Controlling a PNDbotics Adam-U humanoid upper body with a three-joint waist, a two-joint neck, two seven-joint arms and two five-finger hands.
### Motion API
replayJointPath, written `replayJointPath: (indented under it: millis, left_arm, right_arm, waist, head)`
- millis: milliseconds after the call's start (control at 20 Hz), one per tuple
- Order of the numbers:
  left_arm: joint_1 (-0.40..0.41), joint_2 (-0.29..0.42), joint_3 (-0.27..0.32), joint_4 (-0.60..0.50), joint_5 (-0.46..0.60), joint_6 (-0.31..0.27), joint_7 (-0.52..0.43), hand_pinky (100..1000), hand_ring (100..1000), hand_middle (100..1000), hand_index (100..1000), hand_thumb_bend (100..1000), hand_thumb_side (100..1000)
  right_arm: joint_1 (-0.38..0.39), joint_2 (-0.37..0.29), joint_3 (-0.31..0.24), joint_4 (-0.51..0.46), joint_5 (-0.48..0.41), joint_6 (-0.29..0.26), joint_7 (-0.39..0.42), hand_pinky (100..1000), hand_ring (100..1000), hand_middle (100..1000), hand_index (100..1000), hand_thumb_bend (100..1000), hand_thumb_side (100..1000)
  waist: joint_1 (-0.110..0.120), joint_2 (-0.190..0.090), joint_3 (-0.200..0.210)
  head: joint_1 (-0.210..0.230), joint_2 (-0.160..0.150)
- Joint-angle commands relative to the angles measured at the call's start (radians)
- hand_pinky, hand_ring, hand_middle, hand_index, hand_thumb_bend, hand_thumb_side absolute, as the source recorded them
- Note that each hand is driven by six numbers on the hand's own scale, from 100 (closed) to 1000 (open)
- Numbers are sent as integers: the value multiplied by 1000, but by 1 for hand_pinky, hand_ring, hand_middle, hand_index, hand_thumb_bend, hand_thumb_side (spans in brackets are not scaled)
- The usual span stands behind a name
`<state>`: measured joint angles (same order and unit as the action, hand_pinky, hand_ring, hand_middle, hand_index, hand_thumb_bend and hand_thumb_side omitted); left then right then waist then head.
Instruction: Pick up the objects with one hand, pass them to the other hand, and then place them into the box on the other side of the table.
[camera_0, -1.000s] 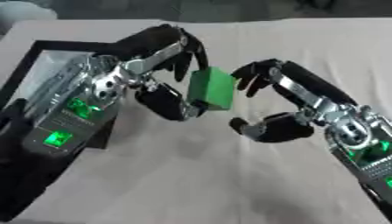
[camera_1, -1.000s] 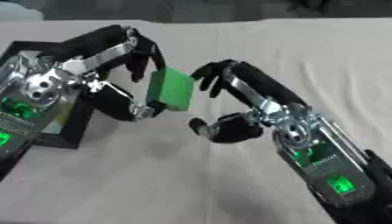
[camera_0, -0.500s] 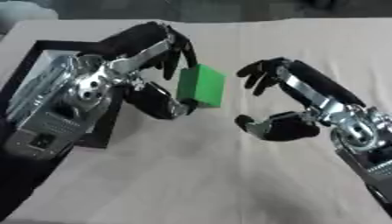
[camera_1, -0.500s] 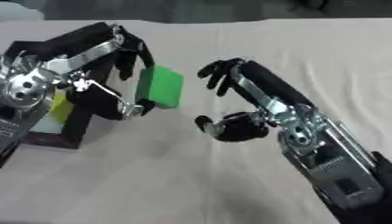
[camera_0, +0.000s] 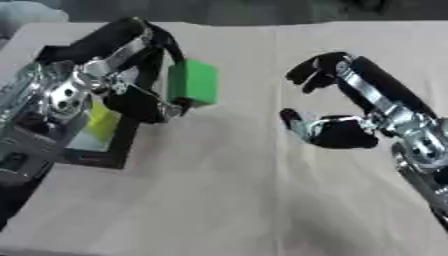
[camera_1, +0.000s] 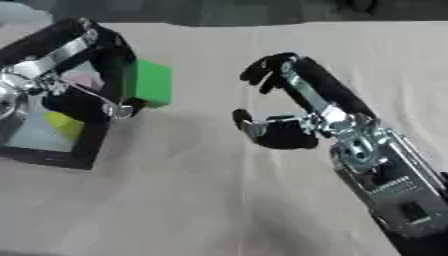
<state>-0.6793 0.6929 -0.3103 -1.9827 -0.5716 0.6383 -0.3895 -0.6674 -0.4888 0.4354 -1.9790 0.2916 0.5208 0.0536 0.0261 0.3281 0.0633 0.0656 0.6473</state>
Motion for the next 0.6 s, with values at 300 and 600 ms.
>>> replayJointPath:
  millis: [300, 600]
  left_arm:
    - [94, 90, 130, 9, 42, 63, 165, 611, 516, 307, 394, 283, 100]
    - [133, 132, 172, 74, 55, 84, 240, 616, 519, 306, 396, 326, 100]
  right_arm:
    - [-5, -33, -18, -21, -192, 12, -212, 798, 747, 701, 715, 100, 425]
    - [-6, -38, -31, -21, -184, -8, -237, 795, 743, 694, 709, 100, 386]
  waist:
    - [-4, -43, 8]
    - [-12, -41, 11]
  head:
    - [31, -8]
    - [90, -7]
